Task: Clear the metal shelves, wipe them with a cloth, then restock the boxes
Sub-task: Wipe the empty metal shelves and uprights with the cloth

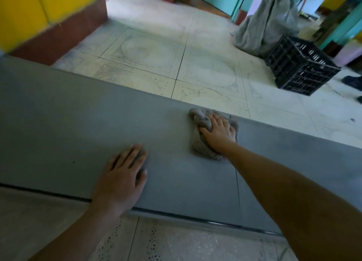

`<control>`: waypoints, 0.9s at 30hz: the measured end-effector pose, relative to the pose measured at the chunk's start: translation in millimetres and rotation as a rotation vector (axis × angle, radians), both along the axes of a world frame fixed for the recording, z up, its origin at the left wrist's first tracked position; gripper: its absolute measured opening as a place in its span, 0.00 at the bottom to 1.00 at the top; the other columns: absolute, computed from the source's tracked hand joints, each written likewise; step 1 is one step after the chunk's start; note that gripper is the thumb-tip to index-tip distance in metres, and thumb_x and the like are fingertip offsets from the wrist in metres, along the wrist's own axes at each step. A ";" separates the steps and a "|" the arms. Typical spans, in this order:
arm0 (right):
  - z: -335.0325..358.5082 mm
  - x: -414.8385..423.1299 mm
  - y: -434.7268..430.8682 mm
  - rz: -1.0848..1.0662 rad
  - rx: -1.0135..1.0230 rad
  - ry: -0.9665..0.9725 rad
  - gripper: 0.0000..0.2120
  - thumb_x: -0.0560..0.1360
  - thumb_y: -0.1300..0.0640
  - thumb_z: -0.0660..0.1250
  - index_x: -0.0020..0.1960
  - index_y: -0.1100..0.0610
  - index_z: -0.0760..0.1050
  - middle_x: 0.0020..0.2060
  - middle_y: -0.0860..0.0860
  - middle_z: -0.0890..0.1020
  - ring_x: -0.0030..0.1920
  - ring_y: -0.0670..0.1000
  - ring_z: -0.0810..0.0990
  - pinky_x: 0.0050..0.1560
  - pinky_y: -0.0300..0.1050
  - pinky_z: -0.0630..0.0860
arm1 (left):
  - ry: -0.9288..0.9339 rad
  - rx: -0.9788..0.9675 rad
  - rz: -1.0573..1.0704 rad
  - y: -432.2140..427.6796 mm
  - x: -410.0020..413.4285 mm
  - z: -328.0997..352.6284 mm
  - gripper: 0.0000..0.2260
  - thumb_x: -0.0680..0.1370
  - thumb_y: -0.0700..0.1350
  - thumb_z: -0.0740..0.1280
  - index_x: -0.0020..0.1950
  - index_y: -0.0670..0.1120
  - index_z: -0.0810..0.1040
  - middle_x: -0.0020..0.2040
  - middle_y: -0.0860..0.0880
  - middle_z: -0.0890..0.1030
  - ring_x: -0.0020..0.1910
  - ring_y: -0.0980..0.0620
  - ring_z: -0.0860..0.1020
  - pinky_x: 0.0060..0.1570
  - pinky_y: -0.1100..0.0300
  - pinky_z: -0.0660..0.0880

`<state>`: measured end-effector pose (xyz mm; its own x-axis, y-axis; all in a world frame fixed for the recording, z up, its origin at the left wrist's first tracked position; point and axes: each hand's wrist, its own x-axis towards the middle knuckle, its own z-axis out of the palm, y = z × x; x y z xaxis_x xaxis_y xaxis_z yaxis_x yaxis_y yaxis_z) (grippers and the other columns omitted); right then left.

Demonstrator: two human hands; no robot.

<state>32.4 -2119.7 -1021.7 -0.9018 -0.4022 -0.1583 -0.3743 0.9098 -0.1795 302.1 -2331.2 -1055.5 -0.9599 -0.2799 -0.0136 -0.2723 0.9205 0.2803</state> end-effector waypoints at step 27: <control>-0.8 129.4 -16.8 0.638 -0.050 0.013 0.38 0.75 0.29 0.54 0.81 0.37 0.49 0.81 0.39 0.50 0.81 0.45 0.43 0.80 0.54 0.42 | -0.009 0.023 0.125 -33.6 6.3 9.1 0.31 0.80 0.59 0.44 0.81 0.50 0.61 0.82 0.50 0.59 0.80 0.48 0.56 0.76 0.46 0.55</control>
